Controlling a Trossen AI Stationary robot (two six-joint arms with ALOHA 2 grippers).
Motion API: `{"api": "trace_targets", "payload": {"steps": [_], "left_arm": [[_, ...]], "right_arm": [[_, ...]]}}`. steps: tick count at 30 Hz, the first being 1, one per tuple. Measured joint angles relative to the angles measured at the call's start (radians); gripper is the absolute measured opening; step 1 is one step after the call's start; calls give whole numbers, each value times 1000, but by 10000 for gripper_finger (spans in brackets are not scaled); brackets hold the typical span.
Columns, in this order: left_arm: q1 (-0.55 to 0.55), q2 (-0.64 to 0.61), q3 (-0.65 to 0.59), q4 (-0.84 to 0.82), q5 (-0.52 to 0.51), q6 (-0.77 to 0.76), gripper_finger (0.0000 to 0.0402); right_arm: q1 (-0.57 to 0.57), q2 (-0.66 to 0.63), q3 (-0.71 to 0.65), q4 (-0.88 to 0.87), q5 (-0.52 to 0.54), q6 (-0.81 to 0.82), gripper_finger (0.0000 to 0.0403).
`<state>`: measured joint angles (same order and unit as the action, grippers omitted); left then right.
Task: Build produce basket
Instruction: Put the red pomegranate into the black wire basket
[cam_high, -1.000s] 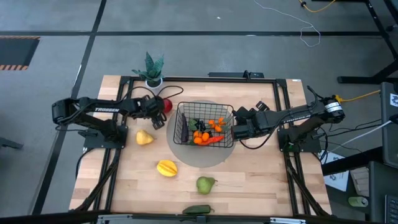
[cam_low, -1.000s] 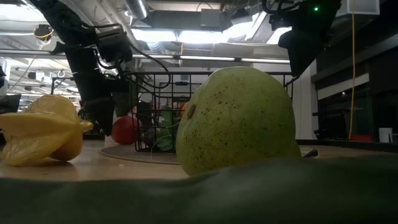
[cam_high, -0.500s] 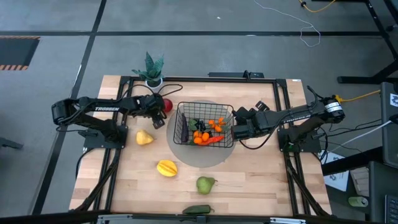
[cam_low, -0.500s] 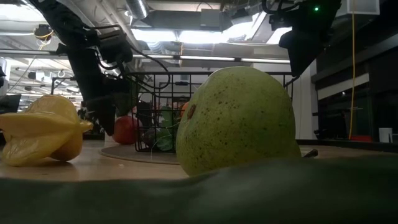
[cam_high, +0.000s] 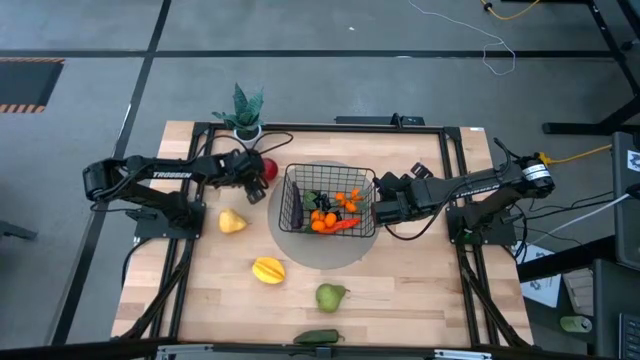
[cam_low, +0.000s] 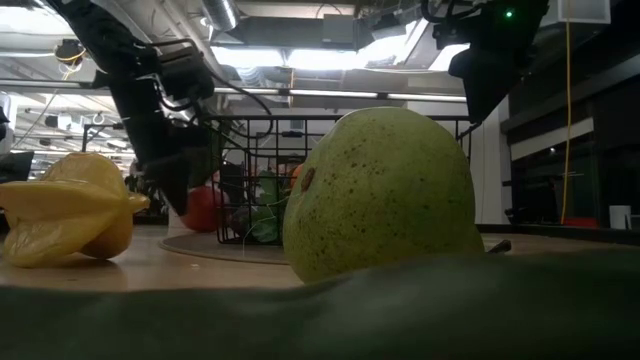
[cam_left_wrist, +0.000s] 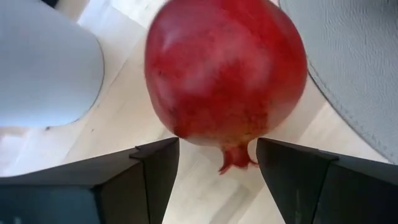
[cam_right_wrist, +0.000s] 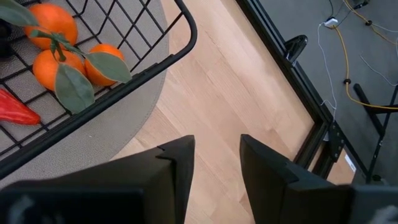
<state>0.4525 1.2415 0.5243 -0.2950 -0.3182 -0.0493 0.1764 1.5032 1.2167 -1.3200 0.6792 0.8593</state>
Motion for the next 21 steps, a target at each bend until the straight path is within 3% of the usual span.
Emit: {"api": "trace_targets", "payload": {"steps": [10,21], "left_arm": [[14,0,0,13,48,34,188],[14,0,0,13,7,33,52]], "right_arm": [[0,0,0,3,0,0,121],[0,0,0,3,0,0,121]]}}
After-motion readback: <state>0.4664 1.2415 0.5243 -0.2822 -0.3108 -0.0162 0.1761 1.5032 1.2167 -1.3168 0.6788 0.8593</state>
